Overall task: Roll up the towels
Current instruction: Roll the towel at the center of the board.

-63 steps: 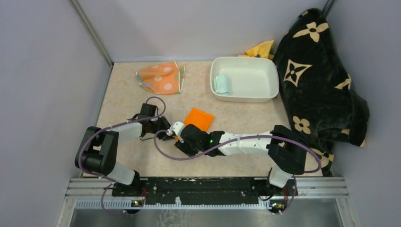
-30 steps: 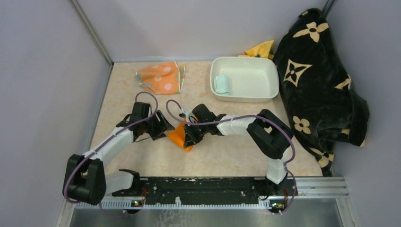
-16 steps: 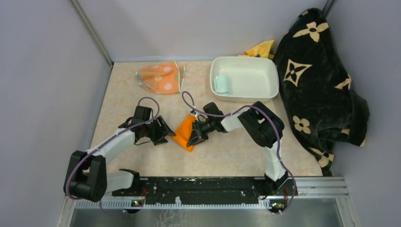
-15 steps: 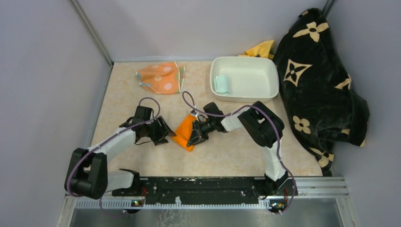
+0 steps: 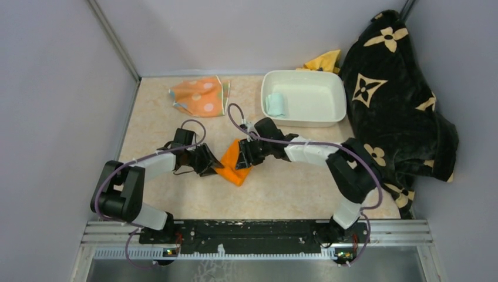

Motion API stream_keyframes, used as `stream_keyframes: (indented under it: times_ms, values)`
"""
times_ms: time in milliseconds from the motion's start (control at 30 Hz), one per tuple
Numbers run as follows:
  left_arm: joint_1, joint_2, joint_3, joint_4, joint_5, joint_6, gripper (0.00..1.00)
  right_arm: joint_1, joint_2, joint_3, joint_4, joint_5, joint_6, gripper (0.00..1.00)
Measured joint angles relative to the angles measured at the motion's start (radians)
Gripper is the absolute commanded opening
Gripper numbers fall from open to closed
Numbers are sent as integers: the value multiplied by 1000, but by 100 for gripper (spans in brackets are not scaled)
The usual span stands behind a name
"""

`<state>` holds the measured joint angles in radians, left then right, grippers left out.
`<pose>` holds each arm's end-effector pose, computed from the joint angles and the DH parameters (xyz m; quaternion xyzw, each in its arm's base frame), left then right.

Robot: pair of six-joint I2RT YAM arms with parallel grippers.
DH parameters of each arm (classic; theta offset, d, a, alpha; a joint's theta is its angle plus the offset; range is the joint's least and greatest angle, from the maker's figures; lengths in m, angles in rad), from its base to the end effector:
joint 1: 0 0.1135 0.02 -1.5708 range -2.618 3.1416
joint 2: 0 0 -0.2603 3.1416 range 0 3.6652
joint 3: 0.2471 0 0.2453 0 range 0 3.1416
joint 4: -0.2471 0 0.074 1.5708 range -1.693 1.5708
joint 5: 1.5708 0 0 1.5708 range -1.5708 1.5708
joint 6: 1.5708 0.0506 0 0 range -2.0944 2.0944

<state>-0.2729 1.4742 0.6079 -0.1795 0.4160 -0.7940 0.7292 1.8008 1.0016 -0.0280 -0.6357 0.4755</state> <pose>0.2400 -0.0884 0.1261 -0.1916 0.9268 -0.3008 0.1172 0.2528 0.2662 0.1539 -0.2246 0.8635 0.4354 0.1194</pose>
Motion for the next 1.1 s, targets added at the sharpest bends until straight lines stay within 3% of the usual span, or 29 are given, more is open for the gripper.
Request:
stream_keyframes:
  times_ms: [200, 467, 900, 1100]
  values:
    - [0, 12, 3, 8, 7, -1, 50, 160, -216, 7, -111, 365, -219, 50]
    - [0, 24, 13, 8, 14, -2, 50, 448, -169, 37, -183, 736, -452, 50]
    - [0, 36, 25, 4, 22, -2, 53, 491, 34, 108, -202, 936, -582, 49]
    - [0, 39, 32, 0, 26, 1, 56, 485, 65, 127, -200, 952, -603, 39]
